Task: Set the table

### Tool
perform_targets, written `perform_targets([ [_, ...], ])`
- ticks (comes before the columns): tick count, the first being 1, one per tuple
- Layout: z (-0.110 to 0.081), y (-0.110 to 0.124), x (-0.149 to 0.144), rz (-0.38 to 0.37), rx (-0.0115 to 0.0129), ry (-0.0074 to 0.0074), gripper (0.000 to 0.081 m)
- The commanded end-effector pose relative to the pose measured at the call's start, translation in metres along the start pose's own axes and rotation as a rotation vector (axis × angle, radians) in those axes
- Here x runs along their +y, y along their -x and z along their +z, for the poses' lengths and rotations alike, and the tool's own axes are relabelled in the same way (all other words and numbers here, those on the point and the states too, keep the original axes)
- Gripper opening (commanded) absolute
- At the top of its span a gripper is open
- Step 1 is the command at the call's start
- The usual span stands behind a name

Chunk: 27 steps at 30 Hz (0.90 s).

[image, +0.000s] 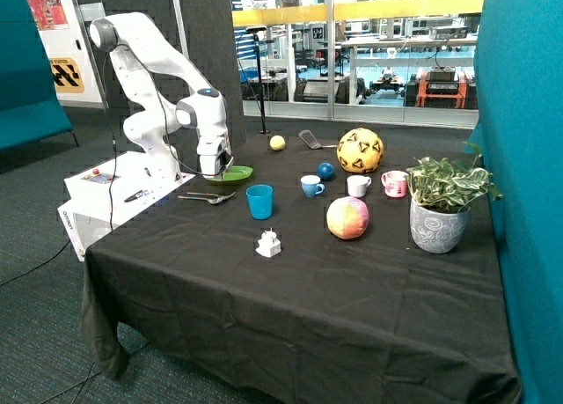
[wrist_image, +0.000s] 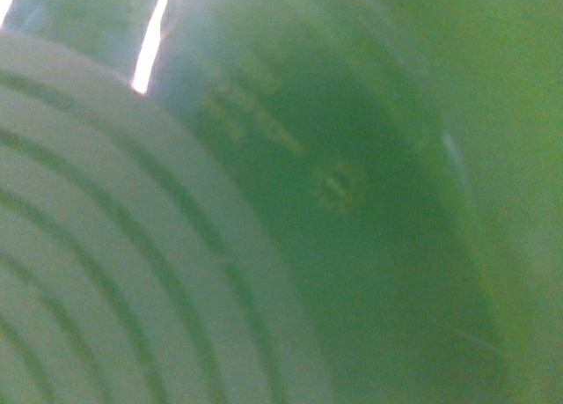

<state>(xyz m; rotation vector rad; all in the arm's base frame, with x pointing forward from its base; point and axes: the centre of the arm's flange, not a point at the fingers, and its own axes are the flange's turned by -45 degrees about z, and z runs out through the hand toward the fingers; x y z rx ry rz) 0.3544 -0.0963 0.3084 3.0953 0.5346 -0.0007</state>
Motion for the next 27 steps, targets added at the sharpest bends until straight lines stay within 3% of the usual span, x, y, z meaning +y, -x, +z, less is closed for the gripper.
perform_targets([
  [1, 0.000, 0.002, -0.002, -0.004, 0.0005, -0.0004, 0.0287],
  [10, 0.000, 0.002, -0.003, -0.002, 0.0005, -0.0004, 0.0352],
  [16, -0.001, 0.000, -0.001, 0.009, 0.0005, -0.0004, 0.0507],
  [21, -0.003, -0.007, 0.001, 0.023, 0.0005, -0.0004, 0.0698],
  [27, -0.006, -0.016, 0.003, 0.021, 0.0005, -0.0004, 0.0798],
])
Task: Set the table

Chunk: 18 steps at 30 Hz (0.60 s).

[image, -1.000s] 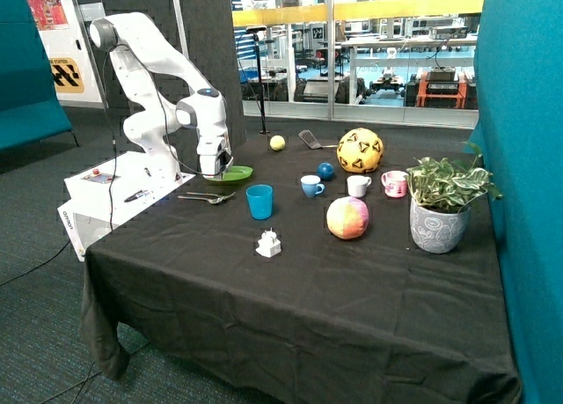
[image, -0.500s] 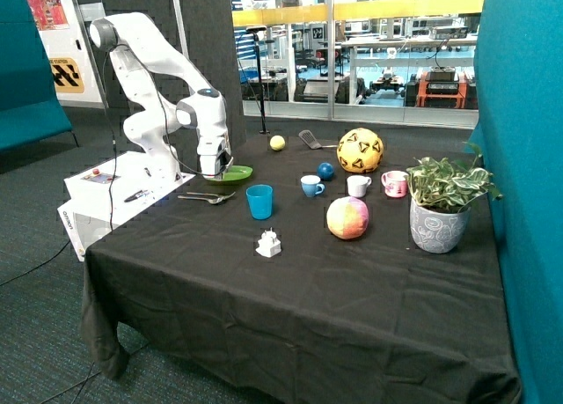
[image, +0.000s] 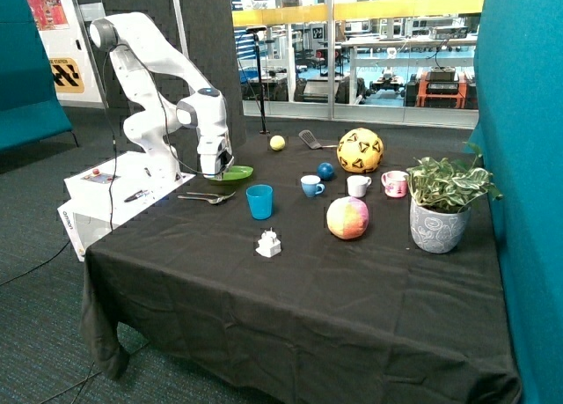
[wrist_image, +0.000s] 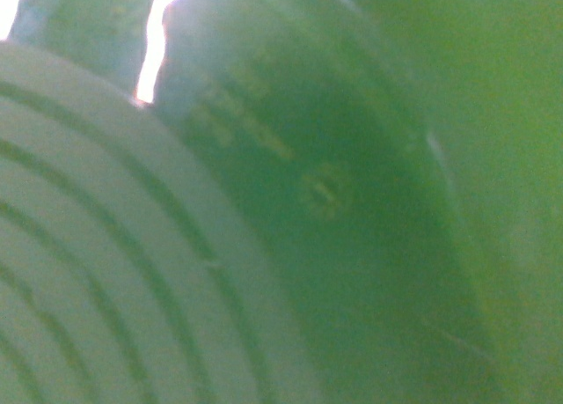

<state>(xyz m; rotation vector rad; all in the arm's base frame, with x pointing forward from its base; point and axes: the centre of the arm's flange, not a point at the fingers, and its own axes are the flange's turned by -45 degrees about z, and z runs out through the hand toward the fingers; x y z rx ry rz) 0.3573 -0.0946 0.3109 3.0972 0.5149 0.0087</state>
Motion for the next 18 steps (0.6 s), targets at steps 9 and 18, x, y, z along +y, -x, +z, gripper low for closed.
perform_targets([
  [9, -0.0035, -0.0118, 0.0035, 0.004, -0.0051, -0.0027, 0.0808],
  [18, -0.0062, -0.0118, 0.0032, 0.007, -0.0051, -0.0027, 0.0799],
])
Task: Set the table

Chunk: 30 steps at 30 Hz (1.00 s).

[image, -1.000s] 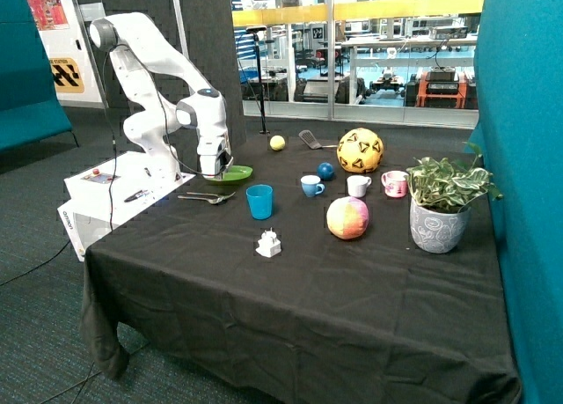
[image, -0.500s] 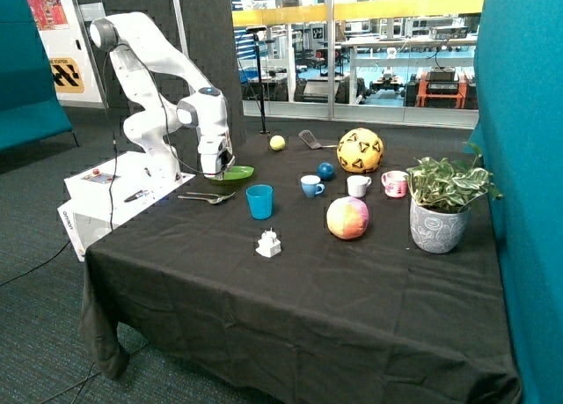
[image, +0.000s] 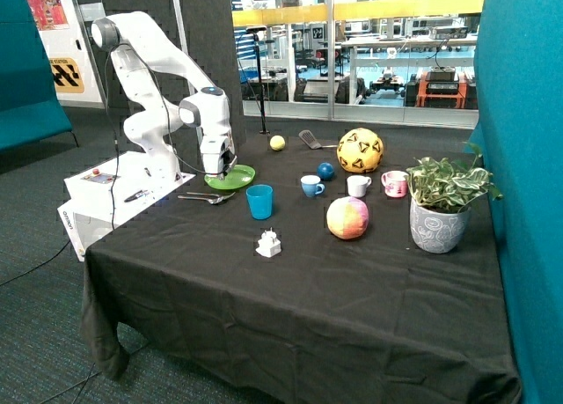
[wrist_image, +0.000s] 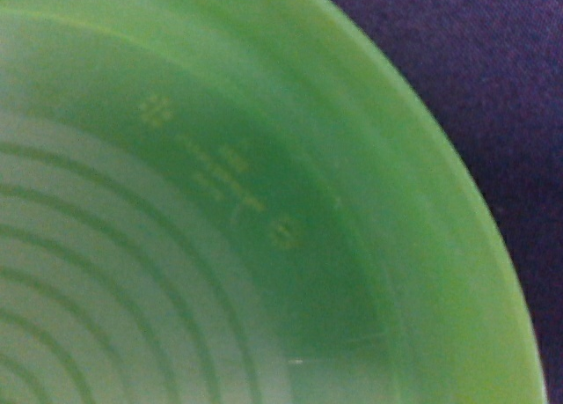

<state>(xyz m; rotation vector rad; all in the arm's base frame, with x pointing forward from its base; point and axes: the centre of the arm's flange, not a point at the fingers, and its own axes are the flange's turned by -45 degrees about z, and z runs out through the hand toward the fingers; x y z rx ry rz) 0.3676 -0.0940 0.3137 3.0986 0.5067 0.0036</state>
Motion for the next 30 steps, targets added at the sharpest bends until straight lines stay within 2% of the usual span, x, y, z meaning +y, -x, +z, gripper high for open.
perform_targets([
  [1, -0.005, -0.003, 0.001, 0.000, -0.0020, -0.0022, 0.0793],
  [5, -0.013, -0.009, 0.001, -0.001, -0.0020, -0.0022, 0.0742],
  [8, -0.021, -0.015, 0.001, -0.011, -0.0020, -0.0022, 0.0675],
  [13, -0.035, -0.030, 0.004, 0.000, -0.0020, -0.0022, 0.0479],
  [15, -0.039, -0.035, 0.006, 0.008, -0.0020, -0.0022, 0.0439],
  [21, -0.047, -0.051, 0.016, 0.079, -0.0021, -0.0021, 0.0418],
  [25, -0.051, -0.059, 0.023, 0.129, -0.0021, -0.0021, 0.0434],
  [30, -0.055, -0.066, 0.036, 0.228, -0.0022, -0.0020, 0.0534],
])
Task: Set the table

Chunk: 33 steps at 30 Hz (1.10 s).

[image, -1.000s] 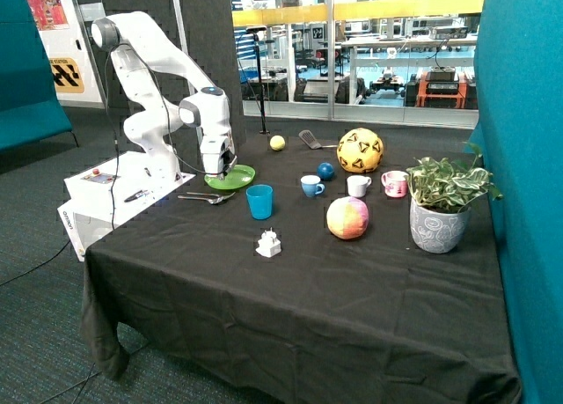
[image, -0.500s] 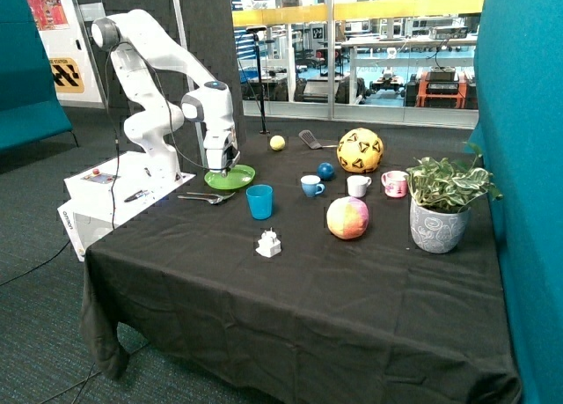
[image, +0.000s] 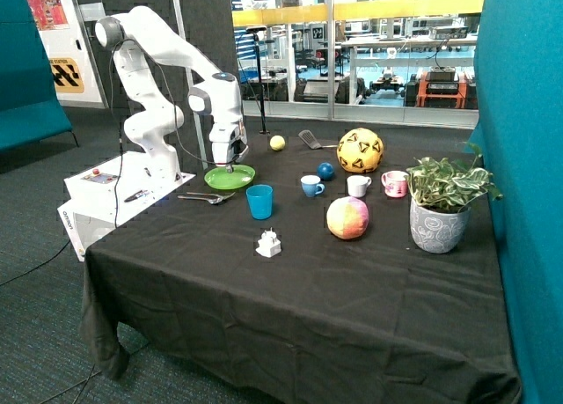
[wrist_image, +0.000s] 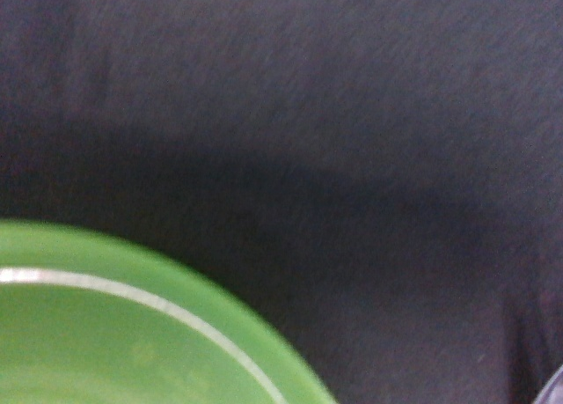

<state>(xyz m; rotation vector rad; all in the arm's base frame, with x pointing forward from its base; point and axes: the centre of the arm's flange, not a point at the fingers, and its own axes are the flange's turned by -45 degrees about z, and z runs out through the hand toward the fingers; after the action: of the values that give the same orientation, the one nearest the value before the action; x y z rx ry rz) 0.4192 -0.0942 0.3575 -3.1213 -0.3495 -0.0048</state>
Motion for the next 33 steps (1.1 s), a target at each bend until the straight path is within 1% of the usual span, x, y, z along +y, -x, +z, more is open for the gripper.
perform_targets([
  [1, -0.012, -0.020, 0.019, 0.134, -0.0031, 0.0006, 0.0550],
  [2, -0.012, -0.021, 0.020, 0.142, -0.0031, 0.0007, 0.0562],
  [5, -0.016, -0.025, 0.025, 0.198, -0.0030, 0.0007, 0.0588],
  [7, -0.018, -0.025, 0.029, 0.265, -0.0030, 0.0008, 0.0604],
  [8, -0.018, -0.025, 0.031, 0.278, -0.0030, 0.0009, 0.0608],
  [9, -0.019, -0.024, 0.033, 0.339, -0.0030, 0.0010, 0.0609],
  [10, -0.020, -0.024, 0.035, 0.370, -0.0030, 0.0010, 0.0610],
  [13, -0.023, -0.025, 0.040, 0.446, -0.0030, 0.0011, 0.0613],
  [17, -0.029, -0.031, 0.045, 0.489, -0.0029, 0.0012, 0.0614],
  [21, -0.035, -0.037, 0.051, 0.516, -0.0029, 0.0012, 0.0611],
  [24, -0.039, -0.040, 0.059, 0.558, -0.0029, 0.0013, 0.0612],
  [28, -0.041, -0.039, 0.071, 0.593, -0.0029, 0.0013, 0.0612],
  [29, -0.041, -0.036, 0.078, 0.630, -0.0029, 0.0014, 0.0614],
  [30, -0.041, -0.034, 0.085, 0.651, -0.0029, 0.0014, 0.0614],
  [33, -0.041, -0.029, 0.095, 0.671, -0.0028, 0.0015, 0.0612],
])
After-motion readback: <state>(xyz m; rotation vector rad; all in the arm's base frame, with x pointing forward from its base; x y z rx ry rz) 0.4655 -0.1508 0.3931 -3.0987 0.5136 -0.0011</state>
